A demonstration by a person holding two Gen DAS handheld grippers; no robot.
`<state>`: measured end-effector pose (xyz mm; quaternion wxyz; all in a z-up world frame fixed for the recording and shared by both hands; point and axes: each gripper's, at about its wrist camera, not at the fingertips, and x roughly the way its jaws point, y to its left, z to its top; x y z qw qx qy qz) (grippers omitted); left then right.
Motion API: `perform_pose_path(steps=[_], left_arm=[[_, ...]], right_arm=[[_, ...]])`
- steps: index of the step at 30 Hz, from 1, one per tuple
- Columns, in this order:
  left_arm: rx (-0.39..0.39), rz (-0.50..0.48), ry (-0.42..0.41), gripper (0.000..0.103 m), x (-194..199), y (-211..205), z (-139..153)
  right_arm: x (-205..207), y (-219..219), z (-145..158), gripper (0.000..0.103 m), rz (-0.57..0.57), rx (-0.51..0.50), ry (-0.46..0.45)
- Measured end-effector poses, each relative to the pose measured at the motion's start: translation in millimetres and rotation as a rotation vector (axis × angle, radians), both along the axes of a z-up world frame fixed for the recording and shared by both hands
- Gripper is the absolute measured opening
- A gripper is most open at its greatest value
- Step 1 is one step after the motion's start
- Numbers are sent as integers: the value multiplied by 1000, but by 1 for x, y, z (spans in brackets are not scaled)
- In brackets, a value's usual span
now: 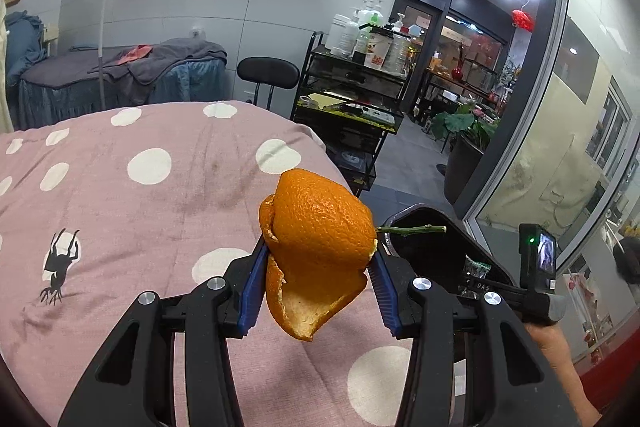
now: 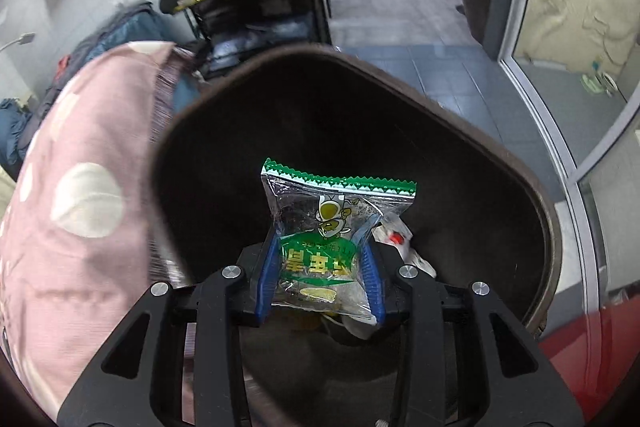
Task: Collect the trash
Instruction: 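Open the right tool to drop the packet into the bin while the left tool carries the peel over, then lower the orange peel into the bin and open the left tool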
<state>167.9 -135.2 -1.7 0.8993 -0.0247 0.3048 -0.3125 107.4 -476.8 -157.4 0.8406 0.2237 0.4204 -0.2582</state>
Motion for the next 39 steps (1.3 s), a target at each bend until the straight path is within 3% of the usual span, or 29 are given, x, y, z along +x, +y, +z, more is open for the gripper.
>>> perform_pose_path(steps=[4, 7, 11, 27, 33, 39], left_arm=[[1, -16, -2, 46, -2, -9, 2], [4, -28, -4, 46, -3, -15, 2], [9, -56, -2, 46, -6, -27, 3], [14, -262, 28, 46, -20, -110, 0], [37, -330, 59, 46, -24, -144, -9], [76, -378, 124, 46, -24, -175, -28]], right_arm=[[-3, -7, -14, 43, -18, 15, 11], [-8, -9, -20, 63, -43, 15, 13], [-14, -7, -20, 72, -53, 22, 8], [-58, 19, 37, 76, -53, -123, -114], [-79, 16, 46, 76, -97, -175, -126], [-95, 1, 46, 76, -146, -166, -123]])
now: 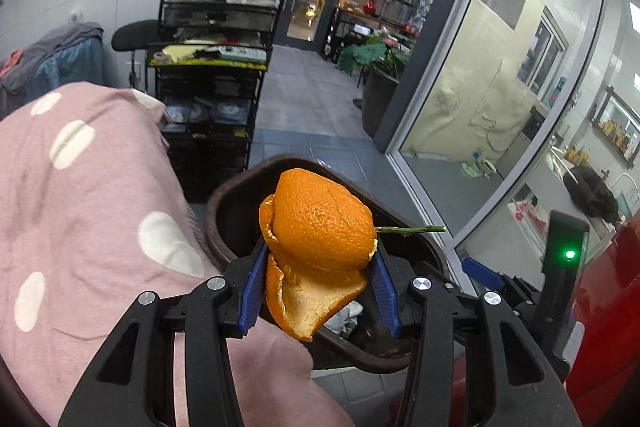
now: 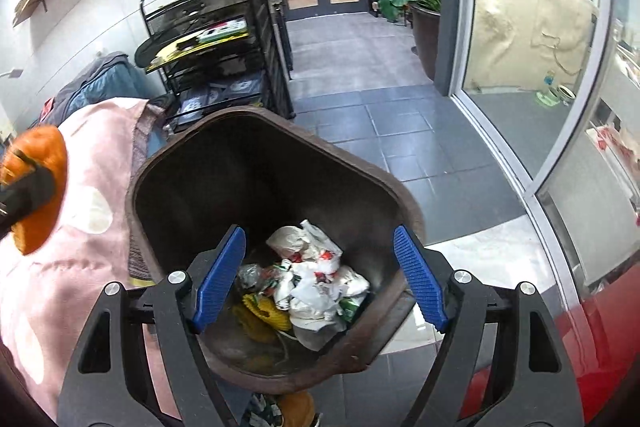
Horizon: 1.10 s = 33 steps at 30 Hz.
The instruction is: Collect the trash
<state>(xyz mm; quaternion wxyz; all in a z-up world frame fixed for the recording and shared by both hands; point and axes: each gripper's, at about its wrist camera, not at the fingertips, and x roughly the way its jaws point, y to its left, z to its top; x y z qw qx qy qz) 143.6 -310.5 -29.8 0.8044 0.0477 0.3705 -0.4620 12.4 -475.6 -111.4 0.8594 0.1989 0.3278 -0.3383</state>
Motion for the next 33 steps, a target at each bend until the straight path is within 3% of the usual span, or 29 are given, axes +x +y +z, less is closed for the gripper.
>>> perform_pose_path(steps=[14, 17, 20, 21, 27, 33], left_arm=[[127, -61, 40, 48, 1, -37, -35], [161, -86, 36, 58, 0, -46, -39], [183, -79, -29, 85, -6, -49, -36], [188, -77, -56, 88, -9, -49, -33], [172, -67, -132, 97, -21, -36, -19], [114, -11, -153, 97, -23, -3, -3]], right_arm=[[-26, -26, -11, 76, -89, 27, 16], [-29, -30, -13, 77, -96, 31, 20], [-31, -34, -14, 77, -102, 40, 21], [-32, -34, -14, 77, -106, 41, 22], [-35, -35, -15, 77, -116, 35, 28], [-31, -25, -11, 83, -91, 17, 8]])
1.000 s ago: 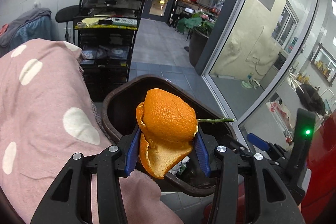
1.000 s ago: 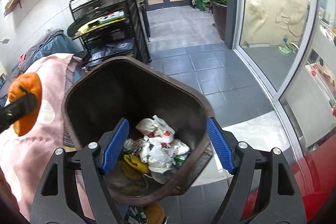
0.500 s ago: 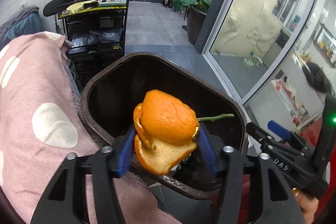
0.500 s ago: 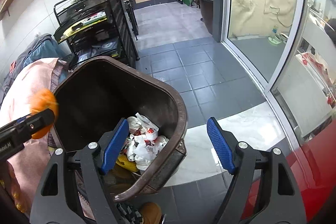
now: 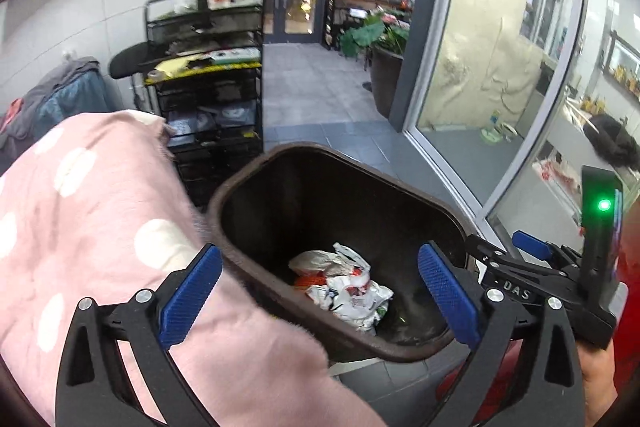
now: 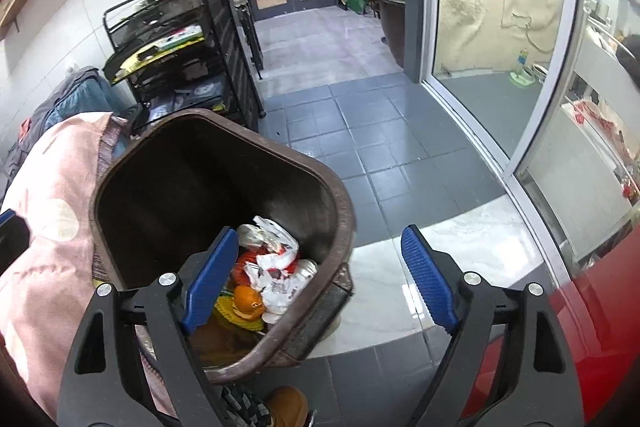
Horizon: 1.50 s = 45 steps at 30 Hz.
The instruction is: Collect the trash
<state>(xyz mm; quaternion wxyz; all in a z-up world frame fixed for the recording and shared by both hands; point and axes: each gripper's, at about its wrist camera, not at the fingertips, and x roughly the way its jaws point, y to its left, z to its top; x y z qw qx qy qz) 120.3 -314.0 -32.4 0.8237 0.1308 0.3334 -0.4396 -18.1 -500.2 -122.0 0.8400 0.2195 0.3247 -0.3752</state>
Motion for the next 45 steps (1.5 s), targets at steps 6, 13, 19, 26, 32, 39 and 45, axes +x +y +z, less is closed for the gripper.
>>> perform_pose_path(steps=[6, 13, 19, 26, 32, 39, 45], left_arm=[[-90, 89, 1, 97, 1, 52, 14], [-178, 281, -113, 97, -8, 127, 24], [-244, 463, -227, 97, -27, 189, 33], [-251, 583, -275, 97, -40, 236, 36], [-285, 695, -324, 97, -58, 274, 33], [-270, 796, -333, 97, -74, 297, 30], [-280, 846, -324, 97, -84, 313, 29]], right_arm=[[5, 29, 18, 84, 79, -62, -86], [24, 98, 47, 90, 261, -255, -153], [42, 156, 59, 91, 410, -311, -201], [54, 209, 66, 95, 526, -341, -235], [48, 245, 68, 97, 601, -349, -256], [34, 277, 68, 97, 644, -358, -270], [17, 296, 73, 97, 672, -358, -300]])
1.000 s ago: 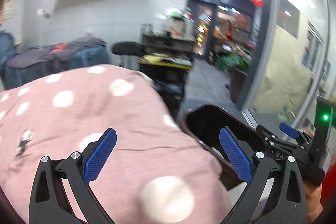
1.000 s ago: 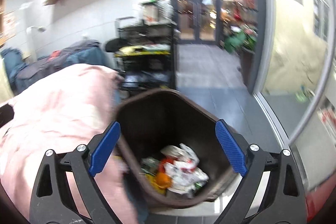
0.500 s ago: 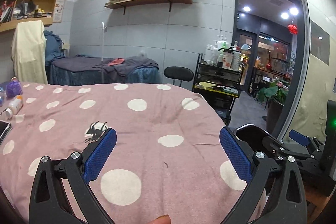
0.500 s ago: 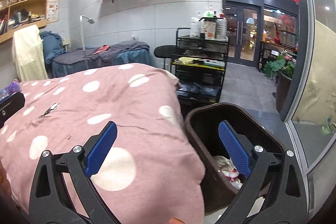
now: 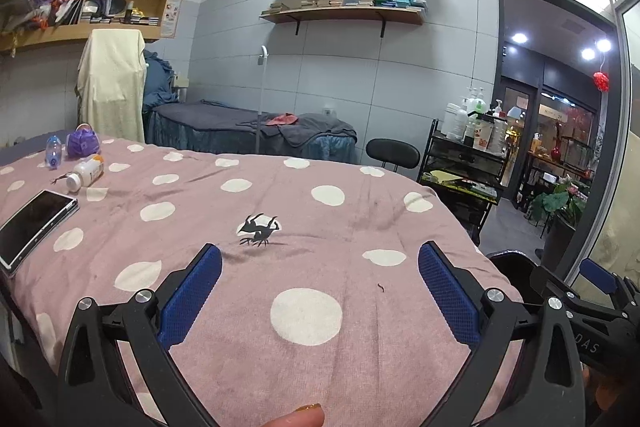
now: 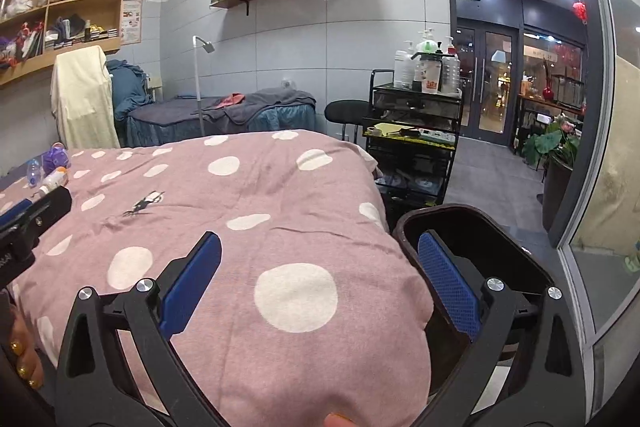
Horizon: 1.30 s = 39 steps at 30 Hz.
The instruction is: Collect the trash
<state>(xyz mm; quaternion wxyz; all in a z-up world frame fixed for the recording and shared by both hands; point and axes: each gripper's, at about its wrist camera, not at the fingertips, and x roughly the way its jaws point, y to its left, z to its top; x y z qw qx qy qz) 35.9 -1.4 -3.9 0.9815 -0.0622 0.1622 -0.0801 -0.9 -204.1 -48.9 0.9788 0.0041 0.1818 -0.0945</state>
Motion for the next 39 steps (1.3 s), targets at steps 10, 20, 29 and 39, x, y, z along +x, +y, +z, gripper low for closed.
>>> perform_pose_path(steps=[10, 20, 29, 39], left_arm=[[12, 28, -17, 97, -6, 5, 2], [-4, 41, -5, 97, -5, 10, 1], [-13, 42, 4, 97, -5, 12, 1], [-14, 47, -1, 97, -6, 12, 0]], right_arm=[[-5, 3, 3, 97, -4, -8, -17], [-5, -2, 2, 97, -12, 7, -23], [-6, -4, 2, 97, -11, 13, -25], [-5, -5, 1, 97, -10, 20, -21]])
